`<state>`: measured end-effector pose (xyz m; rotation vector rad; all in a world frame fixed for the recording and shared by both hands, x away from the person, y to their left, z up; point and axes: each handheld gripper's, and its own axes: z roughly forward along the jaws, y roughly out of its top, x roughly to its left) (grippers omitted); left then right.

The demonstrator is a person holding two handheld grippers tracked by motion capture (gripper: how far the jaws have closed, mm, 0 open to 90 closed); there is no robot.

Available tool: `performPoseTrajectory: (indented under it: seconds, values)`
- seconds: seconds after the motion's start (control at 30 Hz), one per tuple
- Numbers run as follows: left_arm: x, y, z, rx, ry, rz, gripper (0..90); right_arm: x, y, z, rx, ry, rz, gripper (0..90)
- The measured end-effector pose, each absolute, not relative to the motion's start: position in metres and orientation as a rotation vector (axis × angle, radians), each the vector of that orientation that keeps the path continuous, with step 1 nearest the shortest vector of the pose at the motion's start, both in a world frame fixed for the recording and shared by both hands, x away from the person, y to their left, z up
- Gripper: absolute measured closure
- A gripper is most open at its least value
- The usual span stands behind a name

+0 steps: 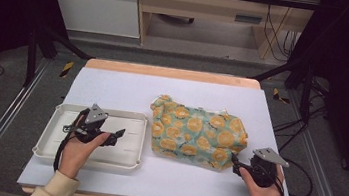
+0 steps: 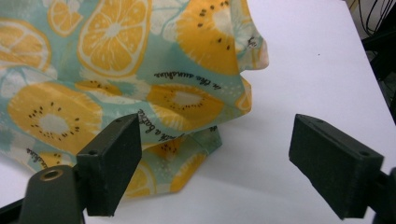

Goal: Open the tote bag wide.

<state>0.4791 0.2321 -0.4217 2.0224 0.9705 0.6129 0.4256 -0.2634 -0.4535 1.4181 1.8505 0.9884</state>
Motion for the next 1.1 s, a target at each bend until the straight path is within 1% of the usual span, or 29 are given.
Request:
performPoseTrajectory:
  seconds: [0.13, 0.17, 0.2, 0.23, 0.27, 0.33, 0.43, 0.5, 0.57, 0.63, 0.7, 0.8, 0.9, 1.0, 1.07, 1.1]
  values:
    - [0.478, 0.233, -0.419, 2.006, 0.973, 0.628, 15.3, 0.423, -0.264, -0.449, 1.414, 1.843, 1.013, 24.9]
    - [0.478, 0.233, -0.419, 2.006, 0.973, 0.628, 15.3, 0.423, -0.264, -0.449, 1.414, 1.843, 1.013, 24.9]
    - [0.478, 0.233, -0.419, 2.01, 0.973, 0.631, 15.3, 0.42, -0.261, -0.445, 1.399, 1.843, 1.016, 28.6]
    - [0.478, 0.233, -0.419, 2.01, 0.973, 0.631, 15.3, 0.42, -0.261, -0.445, 1.399, 1.843, 1.016, 28.6]
    - [0.478, 0.233, -0.418, 2.013, 0.971, 0.627, 15.2, 0.42, -0.259, -0.441, 1.376, 1.844, 1.045, 33.2]
    - [0.478, 0.234, -0.417, 1.998, 0.978, 0.609, 15.0, 0.419, -0.253, -0.435, 1.341, 1.851, 1.056, 36.2]
    - [0.479, 0.237, -0.413, 1.998, 0.98, 0.616, 14.7, 0.42, -0.249, -0.425, 1.307, 1.849, 1.068, 42.2]
    - [0.479, 0.238, -0.411, 1.991, 0.979, 0.615, 14.6, 0.421, -0.249, -0.422, 1.308, 1.845, 1.068, 43.8]
    - [0.479, 0.244, -0.405, 1.976, 0.964, 0.603, 14.5, 0.429, -0.251, -0.407, 1.304, 1.838, 1.059, 45.4]
    - [0.478, 0.246, -0.401, 1.96, 0.953, 0.604, 14.4, 0.438, -0.251, -0.394, 1.308, 1.839, 1.058, 44.8]
    - [0.477, 0.249, -0.397, 1.959, 0.943, 0.607, 14.1, 0.449, -0.249, -0.384, 1.309, 1.853, 1.043, 41.5]
    - [0.476, 0.249, -0.393, 1.948, 0.919, 0.603, 13.6, 0.467, -0.243, -0.375, 1.336, 1.877, 1.034, 29.2]
    - [0.475, 0.248, -0.392, 1.961, 0.891, 0.599, 13.4, 0.487, -0.236, -0.373, 1.378, 1.885, 0.995, 19.8]
    - [0.475, 0.248, -0.393, 1.949, 0.878, 0.541, 13.2, 0.505, -0.23, -0.373, 1.387, 1.923, 0.966, 15.4]
    - [0.474, 0.248, -0.395, 1.944, 0.868, 0.522, 13.2, 0.518, -0.224, -0.375, 1.397, 1.958, 0.948, 15.8]
    - [0.474, 0.248, -0.395, 1.944, 0.868, 0.522, 13.2, 0.518, -0.224, -0.375, 1.397, 1.958, 0.948, 15.8]
